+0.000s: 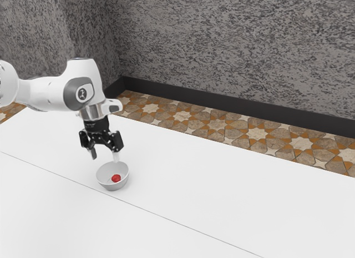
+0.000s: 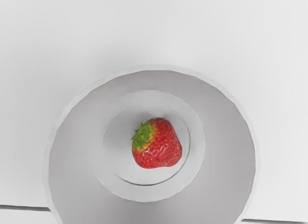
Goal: Take strawberry from the bowl
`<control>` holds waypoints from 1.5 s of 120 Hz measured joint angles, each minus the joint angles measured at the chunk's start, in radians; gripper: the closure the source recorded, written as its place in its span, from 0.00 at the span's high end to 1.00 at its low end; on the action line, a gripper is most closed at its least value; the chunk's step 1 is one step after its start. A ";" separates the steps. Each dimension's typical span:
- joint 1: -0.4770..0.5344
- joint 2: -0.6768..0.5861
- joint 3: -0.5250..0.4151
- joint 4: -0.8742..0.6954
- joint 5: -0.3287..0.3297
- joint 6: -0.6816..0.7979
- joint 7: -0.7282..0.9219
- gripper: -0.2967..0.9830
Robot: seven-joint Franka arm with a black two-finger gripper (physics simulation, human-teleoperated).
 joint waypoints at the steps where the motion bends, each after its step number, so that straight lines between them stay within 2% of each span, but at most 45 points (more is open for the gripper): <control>1: 0.001 0.003 0.000 -0.001 -0.001 0.004 -0.002 0.75; 27: 0.013 0.057 0.009 -0.009 -0.051 0.086 -0.049 0.75; 42: 0.017 0.074 0.011 -0.008 -0.050 0.116 -0.073 0.57; 52: 0.018 0.072 0.010 -0.024 -0.039 0.135 -0.086 0.48; 80: 0.006 0.052 0.007 -0.094 -0.037 0.188 -0.128 0.39; 123: 0.002 0.114 0.007 -0.084 -0.036 0.235 -0.173 0.51; 136: 0.001 0.120 0.008 -0.083 -0.037 0.241 -0.185 0.49; 163: -0.006 0.134 0.007 -0.082 -0.052 0.254 -0.197 0.69; 180: -0.004 0.130 0.007 -0.085 -0.078 0.259 -0.179 0.68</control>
